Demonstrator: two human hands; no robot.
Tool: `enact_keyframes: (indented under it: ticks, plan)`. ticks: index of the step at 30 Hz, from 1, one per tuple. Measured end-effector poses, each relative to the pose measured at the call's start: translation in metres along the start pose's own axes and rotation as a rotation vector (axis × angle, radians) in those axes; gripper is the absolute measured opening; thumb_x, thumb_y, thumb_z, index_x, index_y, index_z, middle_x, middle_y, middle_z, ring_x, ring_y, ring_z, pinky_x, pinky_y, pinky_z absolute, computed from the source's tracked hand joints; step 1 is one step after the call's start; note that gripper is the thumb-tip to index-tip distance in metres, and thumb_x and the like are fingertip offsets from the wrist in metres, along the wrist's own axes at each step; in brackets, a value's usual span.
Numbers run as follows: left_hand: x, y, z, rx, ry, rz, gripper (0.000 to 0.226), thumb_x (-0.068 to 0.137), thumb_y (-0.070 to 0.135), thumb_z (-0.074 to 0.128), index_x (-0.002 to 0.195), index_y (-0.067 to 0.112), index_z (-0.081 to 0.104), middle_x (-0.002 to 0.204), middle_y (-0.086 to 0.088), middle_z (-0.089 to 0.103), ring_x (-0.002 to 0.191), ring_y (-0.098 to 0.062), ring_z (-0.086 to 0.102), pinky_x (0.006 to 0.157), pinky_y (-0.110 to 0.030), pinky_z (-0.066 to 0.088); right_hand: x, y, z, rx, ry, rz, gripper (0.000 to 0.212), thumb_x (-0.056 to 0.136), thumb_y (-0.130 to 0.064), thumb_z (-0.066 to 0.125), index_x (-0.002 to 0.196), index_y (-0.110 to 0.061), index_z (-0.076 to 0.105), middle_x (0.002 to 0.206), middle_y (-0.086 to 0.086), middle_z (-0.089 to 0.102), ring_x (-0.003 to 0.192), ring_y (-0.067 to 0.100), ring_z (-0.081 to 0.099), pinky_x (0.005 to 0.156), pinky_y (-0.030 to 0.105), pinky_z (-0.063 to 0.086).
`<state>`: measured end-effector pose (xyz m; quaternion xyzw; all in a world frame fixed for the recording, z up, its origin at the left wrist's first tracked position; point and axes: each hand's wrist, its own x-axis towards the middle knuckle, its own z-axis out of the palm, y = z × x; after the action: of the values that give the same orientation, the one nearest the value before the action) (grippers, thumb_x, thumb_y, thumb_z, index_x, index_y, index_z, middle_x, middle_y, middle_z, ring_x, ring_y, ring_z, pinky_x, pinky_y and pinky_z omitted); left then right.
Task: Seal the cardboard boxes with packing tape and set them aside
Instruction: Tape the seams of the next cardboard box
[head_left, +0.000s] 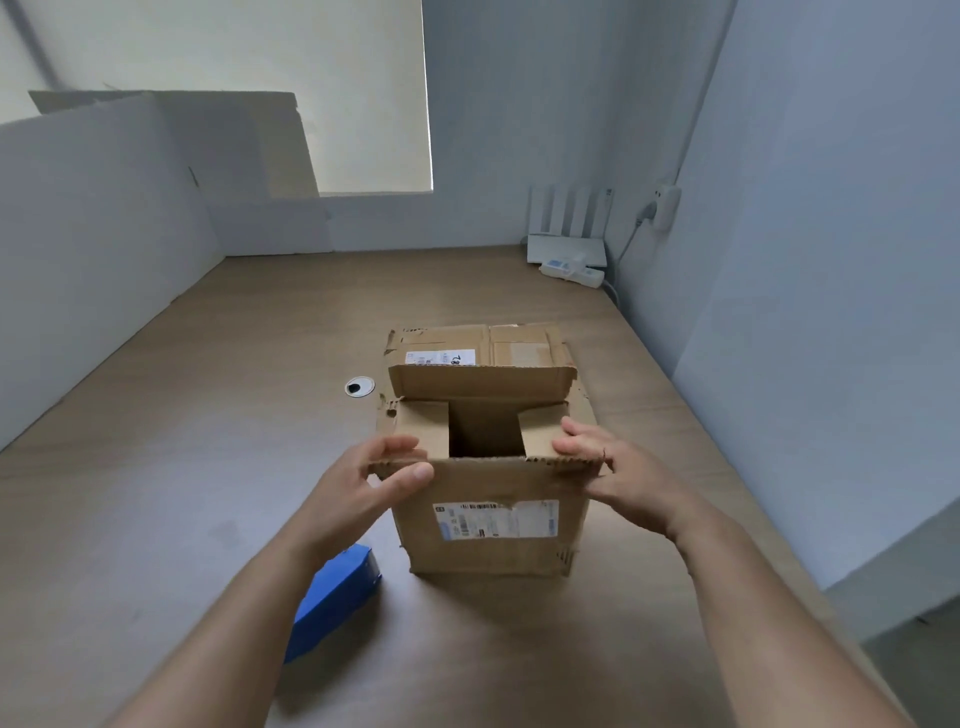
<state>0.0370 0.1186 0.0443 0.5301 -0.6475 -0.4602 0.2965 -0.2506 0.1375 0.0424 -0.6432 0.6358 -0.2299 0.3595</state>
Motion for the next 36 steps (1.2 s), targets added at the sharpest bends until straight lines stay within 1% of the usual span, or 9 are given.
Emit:
enact_keyframes:
  ticks: [4, 7, 12, 15, 17, 20, 24, 31, 36]
  plan:
    - [0.017, -0.017, 0.004, 0.093, 0.198, 0.042, 0.017, 0.089, 0.031, 0.065, 0.102, 0.036, 0.056, 0.109, 0.007, 0.059, 0.108, -0.015, 0.054, 0.082, -0.025, 0.046, 0.005, -0.010, 0.006, 0.079, 0.190, 0.057, 0.064, 0.078, -0.027, 0.078, 0.134, -0.025, 0.047, 0.119, -0.005, 0.055, 0.111, 0.017, 0.053, 0.082, 0.024, 0.047]
    - [0.027, -0.023, 0.007, 0.303, 0.266, 0.017, 0.045, 0.089, 0.029, 0.064, 0.131, 0.024, 0.049, 0.126, -0.002, 0.050, 0.123, -0.020, 0.039, 0.100, -0.037, 0.037, 0.011, -0.011, 0.010, 0.090, 0.203, 0.065, 0.099, 0.075, -0.025, 0.080, 0.150, -0.031, 0.017, 0.121, -0.006, 0.046, 0.107, 0.011, 0.049, 0.086, 0.026, 0.044]
    - [0.025, -0.017, 0.006, 0.012, 0.132, -0.099, 0.078, 0.092, 0.025, 0.061, 0.152, 0.031, 0.011, 0.153, 0.002, 0.024, 0.138, -0.018, 0.030, 0.104, -0.039, 0.038, 0.019, -0.015, 0.007, -0.022, 0.239, 0.080, 0.124, 0.069, -0.025, 0.084, 0.150, -0.036, -0.009, 0.157, 0.000, 0.018, 0.127, 0.020, 0.044, 0.104, 0.044, 0.042]
    - [0.020, -0.011, 0.011, -0.052, 0.130, -0.093, 0.078, 0.097, 0.018, 0.055, 0.153, 0.028, 0.001, 0.154, 0.003, 0.026, 0.123, -0.007, 0.038, 0.092, -0.023, 0.038, 0.029, -0.024, 0.004, 0.009, 0.306, -0.004, 0.111, 0.077, -0.019, 0.077, 0.153, -0.027, -0.003, 0.153, -0.002, 0.029, 0.132, 0.018, 0.040, 0.109, 0.043, 0.037]
    - [0.018, -0.009, 0.016, -0.055, 0.151, -0.099, 0.077, 0.099, 0.016, 0.051, 0.154, 0.026, -0.002, 0.153, 0.002, 0.029, 0.115, -0.004, 0.038, 0.088, -0.019, 0.035, 0.033, -0.026, 0.000, -0.046, 0.326, -0.037, 0.083, 0.085, -0.024, 0.069, 0.152, -0.022, 0.019, 0.131, -0.004, 0.051, 0.122, 0.018, 0.046, 0.103, 0.039, 0.040]
    - [0.018, -0.007, 0.022, -0.034, 0.166, -0.081, 0.076, 0.100, 0.012, 0.046, 0.153, 0.025, -0.006, 0.154, 0.002, 0.028, 0.130, -0.009, 0.037, 0.095, -0.016, 0.029, 0.028, -0.014, 0.002, -0.174, 0.284, -0.046, 0.039, 0.091, -0.033, 0.060, 0.128, -0.020, 0.060, 0.117, -0.004, 0.051, 0.120, 0.020, 0.047, 0.100, 0.032, 0.039]
    - [0.027, -0.009, 0.022, 0.089, 0.111, -0.058, 0.070, 0.098, 0.008, 0.040, 0.153, 0.030, 0.004, 0.154, 0.005, 0.026, 0.136, -0.009, 0.029, 0.103, -0.020, 0.025, 0.016, 0.011, 0.014, -0.176, 0.183, 0.015, 0.043, 0.095, -0.038, 0.052, 0.138, -0.030, 0.050, 0.147, 0.002, 0.037, 0.135, 0.021, 0.036, 0.111, 0.037, 0.031]
    - [0.009, -0.015, 0.037, 0.236, 0.207, -0.094, 0.048, 0.096, 0.038, 0.049, 0.141, 0.037, 0.033, 0.132, 0.005, 0.047, 0.111, -0.020, 0.050, 0.087, -0.032, 0.042, 0.006, 0.022, 0.017, -0.139, 0.247, -0.053, 0.041, 0.099, -0.040, 0.044, 0.140, -0.033, 0.046, 0.140, -0.003, 0.052, 0.128, 0.018, 0.048, 0.101, 0.030, 0.041]
    - [-0.011, -0.033, 0.055, 0.208, 0.274, -0.041, 0.055, 0.097, 0.042, 0.045, 0.147, 0.032, 0.026, 0.142, 0.004, 0.041, 0.128, -0.022, 0.040, 0.107, -0.043, 0.036, 0.002, 0.029, 0.021, -0.057, 0.278, -0.099, 0.034, 0.098, -0.033, 0.048, 0.132, -0.035, 0.055, 0.133, -0.009, 0.058, 0.123, 0.011, 0.052, 0.095, 0.018, 0.040]
